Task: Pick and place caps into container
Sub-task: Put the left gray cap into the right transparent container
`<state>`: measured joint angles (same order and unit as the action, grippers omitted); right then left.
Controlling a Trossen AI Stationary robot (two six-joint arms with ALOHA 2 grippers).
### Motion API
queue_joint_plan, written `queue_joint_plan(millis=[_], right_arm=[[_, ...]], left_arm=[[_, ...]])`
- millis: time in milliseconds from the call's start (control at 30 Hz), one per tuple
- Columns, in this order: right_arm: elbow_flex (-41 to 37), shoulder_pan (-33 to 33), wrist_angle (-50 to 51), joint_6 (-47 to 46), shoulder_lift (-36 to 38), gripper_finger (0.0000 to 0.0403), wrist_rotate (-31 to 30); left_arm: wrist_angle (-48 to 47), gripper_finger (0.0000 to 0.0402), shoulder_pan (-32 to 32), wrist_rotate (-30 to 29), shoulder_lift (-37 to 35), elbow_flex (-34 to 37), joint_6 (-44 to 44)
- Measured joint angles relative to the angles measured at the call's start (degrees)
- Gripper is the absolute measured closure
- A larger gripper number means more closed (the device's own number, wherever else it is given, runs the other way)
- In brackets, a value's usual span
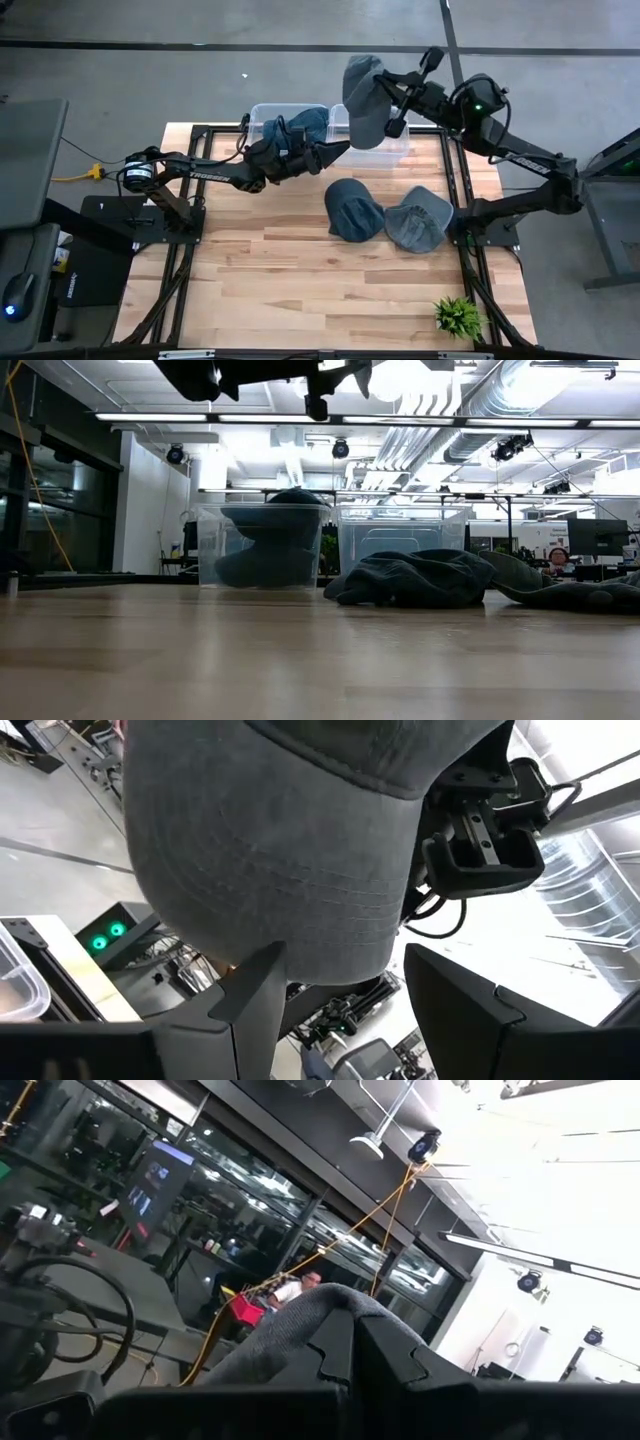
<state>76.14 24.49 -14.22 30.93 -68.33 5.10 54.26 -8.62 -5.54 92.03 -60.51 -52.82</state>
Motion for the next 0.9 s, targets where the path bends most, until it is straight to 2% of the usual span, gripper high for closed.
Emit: queue_joint_plan(millis=[233,567,900], right_arm=[[0.0,1.0,-4.0,-0.1,-0.8,0.0403,1.3],[0.0,2.3,-4.8,-2.5,-0.8,0.0403,3.5],[0.0,4.2,-9.3,-5.3,-2.6,0.0403,5.7]], left_arm=[[-0.2,0.0200,0.0,-0.5,0.0,0.0,0.0],[-0.4,0.0200,0.0,-4.8,0.0,0.0,0.0],[-0.2,0.0200,0.0,-4.6,0.0,0.0,0.0]])
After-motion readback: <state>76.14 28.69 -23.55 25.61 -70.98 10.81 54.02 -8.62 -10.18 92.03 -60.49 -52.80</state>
